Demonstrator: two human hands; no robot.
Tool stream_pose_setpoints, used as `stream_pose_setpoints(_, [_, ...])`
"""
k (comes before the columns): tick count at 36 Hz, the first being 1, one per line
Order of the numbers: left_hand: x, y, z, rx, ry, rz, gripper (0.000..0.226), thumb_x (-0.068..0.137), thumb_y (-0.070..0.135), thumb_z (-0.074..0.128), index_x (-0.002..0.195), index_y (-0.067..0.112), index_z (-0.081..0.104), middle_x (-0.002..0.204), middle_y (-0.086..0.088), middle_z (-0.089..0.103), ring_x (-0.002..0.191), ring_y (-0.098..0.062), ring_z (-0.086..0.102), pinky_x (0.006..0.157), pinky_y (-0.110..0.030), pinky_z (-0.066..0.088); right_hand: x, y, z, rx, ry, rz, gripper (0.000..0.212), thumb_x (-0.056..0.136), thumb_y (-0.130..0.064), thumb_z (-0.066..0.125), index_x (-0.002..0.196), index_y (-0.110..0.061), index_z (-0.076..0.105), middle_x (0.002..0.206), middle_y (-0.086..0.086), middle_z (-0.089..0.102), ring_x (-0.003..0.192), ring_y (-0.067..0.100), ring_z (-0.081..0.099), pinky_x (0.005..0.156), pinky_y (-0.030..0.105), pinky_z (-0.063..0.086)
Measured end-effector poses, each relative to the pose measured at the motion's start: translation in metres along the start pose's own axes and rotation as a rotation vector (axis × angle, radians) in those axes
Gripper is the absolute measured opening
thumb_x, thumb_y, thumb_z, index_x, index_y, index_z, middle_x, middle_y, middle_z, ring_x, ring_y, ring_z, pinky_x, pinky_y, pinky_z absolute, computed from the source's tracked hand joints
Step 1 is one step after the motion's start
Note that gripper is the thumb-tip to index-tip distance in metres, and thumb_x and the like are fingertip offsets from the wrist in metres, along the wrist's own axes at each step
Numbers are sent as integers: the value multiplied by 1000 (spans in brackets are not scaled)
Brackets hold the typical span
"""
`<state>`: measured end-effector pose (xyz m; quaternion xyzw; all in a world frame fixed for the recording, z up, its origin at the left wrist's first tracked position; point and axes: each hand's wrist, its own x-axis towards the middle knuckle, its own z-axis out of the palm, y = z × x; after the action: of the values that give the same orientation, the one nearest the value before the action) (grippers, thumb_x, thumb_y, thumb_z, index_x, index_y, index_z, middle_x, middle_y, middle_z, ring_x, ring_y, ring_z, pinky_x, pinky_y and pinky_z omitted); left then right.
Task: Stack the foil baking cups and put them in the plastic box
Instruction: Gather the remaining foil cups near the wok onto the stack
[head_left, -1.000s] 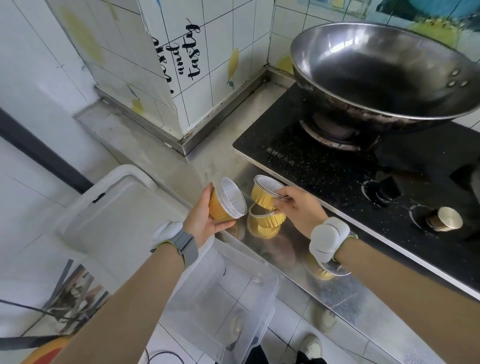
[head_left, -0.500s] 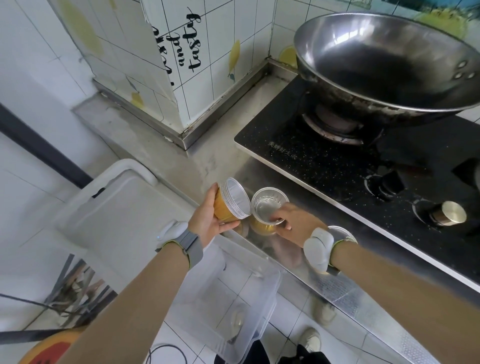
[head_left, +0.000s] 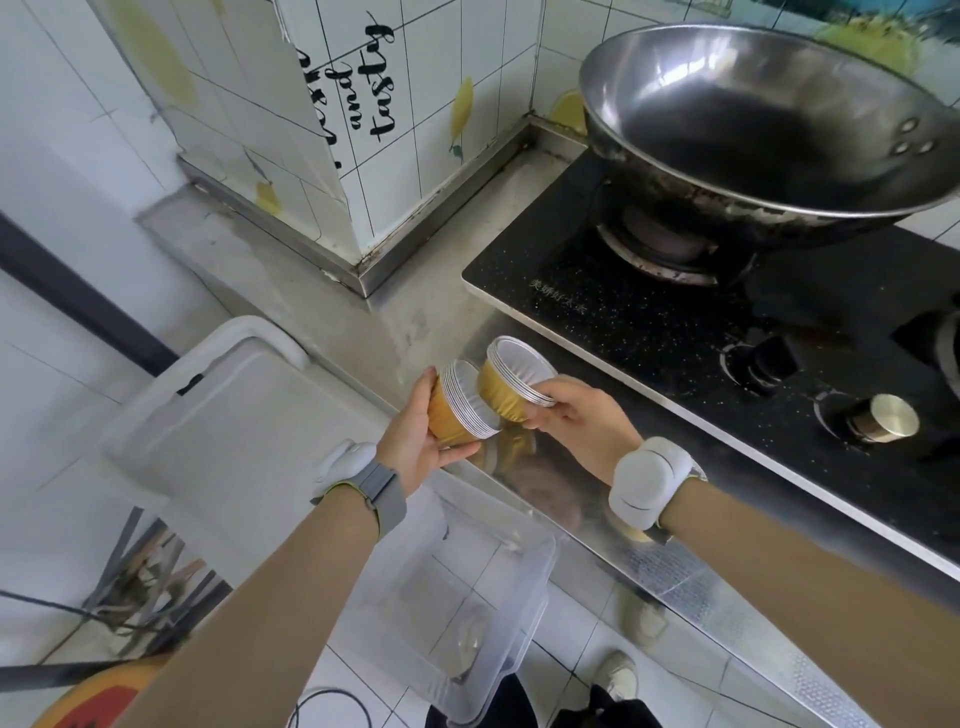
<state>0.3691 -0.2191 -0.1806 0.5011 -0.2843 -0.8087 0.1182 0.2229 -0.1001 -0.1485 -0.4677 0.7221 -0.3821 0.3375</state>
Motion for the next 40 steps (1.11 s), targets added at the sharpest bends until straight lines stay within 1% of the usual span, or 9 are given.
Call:
stream_pose_setpoints(6, [-6,-1,13,91,-87,-13,61,91,57,36,136,16,43,134,-16,52,119,-31,54,92,-43,51,-6,-12,6,-27,-134,4,16,91,-18,55,100,-12,66,78,-9,63,53,-5,59,73,8,47])
stream_pose_setpoints(10, [-8,-6,18,104,-97,10,63,91,59,34,133,14,48,131,-17,57,115,-31,58,84,-40,54,-10,-18,7,-76,-183,37,25,94,-30,46,117,-24,55,84,-20,58,42,3,47,70,10,44])
stream_pose_setpoints(13, [-10,-8,20,98,-89,-2,61,91,58,36,131,15,48,131,-16,56,112,-30,59,76,-38,57,-15,-18,6,45,-63,77,28,97,-28,40,122,-21,50,71,-8,53,52,7,46,66,5,41])
stream_pose_setpoints(15, [-12,-9,21,98,-85,-5,56,91,57,37,127,16,49,130,-16,55,109,-30,59,73,-37,57,-18,-19,4,89,36,72,32,96,-25,41,127,-18,47,97,-2,57,73,9,53,77,10,42])
stream_pose_setpoints(17, [-14,-12,23,106,-89,-9,53,91,57,38,125,17,49,130,-16,55,107,-29,59,75,-38,56,-20,-17,2,74,63,63,42,95,-26,43,136,-17,39,130,0,46,105,8,51,92,14,41])
stream_pose_setpoints(21, [-17,-18,29,125,-109,-7,58,91,56,39,130,14,48,128,-18,57,103,-29,61,81,-40,55,-22,-15,4,58,-46,129,62,93,-36,44,147,-17,18,153,2,22,140,18,27,116,38,27])
stream_pose_setpoints(28, [-27,-33,39,226,-160,1,61,89,60,38,130,16,49,123,-19,61,99,-31,64,78,-39,57,-40,-15,-1,120,-37,202,60,92,-37,47,144,-18,23,149,2,26,137,19,30,114,36,30])
stream_pose_setpoints(35, [-46,-55,65,267,-188,39,46,92,56,33,97,20,61,90,-10,67,80,-24,64,74,-37,56,-65,-4,-23,90,-47,228,81,80,-37,65,145,-21,21,150,1,27,138,19,30,114,42,31])
stream_pose_setpoints(40, [-48,-66,82,265,-214,43,46,93,55,33,101,19,60,90,-8,67,77,-20,65,76,-36,56,-84,-1,-39,7,-66,207,84,79,-31,69,146,-23,19,150,0,30,138,17,30,114,35,29])
